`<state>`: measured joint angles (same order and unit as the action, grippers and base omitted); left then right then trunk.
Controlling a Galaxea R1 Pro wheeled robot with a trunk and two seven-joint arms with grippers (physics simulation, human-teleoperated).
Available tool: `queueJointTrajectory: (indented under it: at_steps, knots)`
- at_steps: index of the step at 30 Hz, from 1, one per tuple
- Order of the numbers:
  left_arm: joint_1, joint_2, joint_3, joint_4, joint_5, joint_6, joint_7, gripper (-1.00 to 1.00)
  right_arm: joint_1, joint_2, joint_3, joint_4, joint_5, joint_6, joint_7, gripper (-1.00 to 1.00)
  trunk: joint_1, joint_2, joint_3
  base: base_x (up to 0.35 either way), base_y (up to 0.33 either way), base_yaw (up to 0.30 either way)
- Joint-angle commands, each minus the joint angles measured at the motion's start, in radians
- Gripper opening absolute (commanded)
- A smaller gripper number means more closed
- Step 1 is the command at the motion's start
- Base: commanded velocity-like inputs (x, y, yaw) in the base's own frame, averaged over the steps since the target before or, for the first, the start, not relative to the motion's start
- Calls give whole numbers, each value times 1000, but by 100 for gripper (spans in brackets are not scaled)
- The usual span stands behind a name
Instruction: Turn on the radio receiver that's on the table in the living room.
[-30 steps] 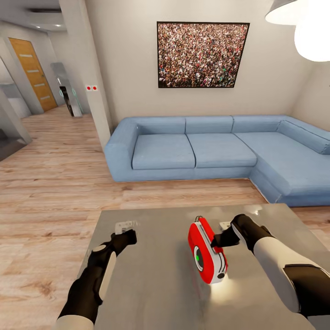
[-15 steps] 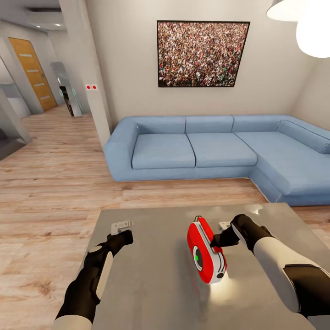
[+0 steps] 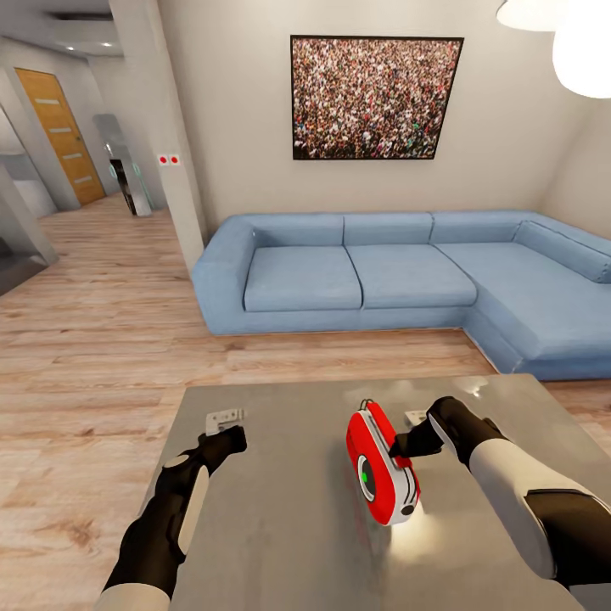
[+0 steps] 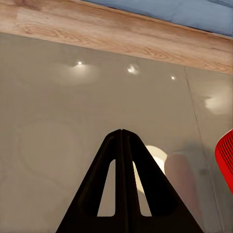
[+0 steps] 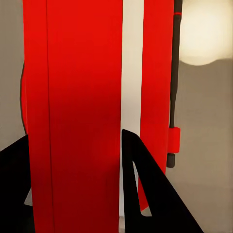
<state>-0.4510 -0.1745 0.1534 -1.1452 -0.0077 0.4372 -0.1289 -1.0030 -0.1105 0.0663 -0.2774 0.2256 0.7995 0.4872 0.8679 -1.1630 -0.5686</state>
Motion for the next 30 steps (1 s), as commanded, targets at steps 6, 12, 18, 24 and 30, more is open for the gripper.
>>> queueJointTrajectory:
  at_steps: [6, 12, 18, 24, 30]
  knots:
    - [0, 0, -1, 1, 0, 0, 0, -100, 0, 0, -2, 0, -5, 1, -1, -100, 0, 0, 0, 0, 0, 0]
    - [0, 0, -2, 1, 0, 0, 0, -100, 0, 0, -2, 0, -4, 0, -1, -100, 0, 0, 0, 0, 0, 0]
    - [0, 0, -2, 1, 0, 0, 0, -100, 0, 0, -2, 0, -5, 0, -1, -100, 4, -7, -3, 0, 0, 0]
    - [0, 0, -2, 1, 0, 0, 0, -100, 0, 0, -2, 0, -5, 0, -1, -100, 27, -49, -22, 0, 0, 0]
    - [0, 0, -2, 1, -1, 0, 0, -100, 0, 0, -2, 0, -5, 0, -1, -100, 50, -91, -41, 0, 0, 0]
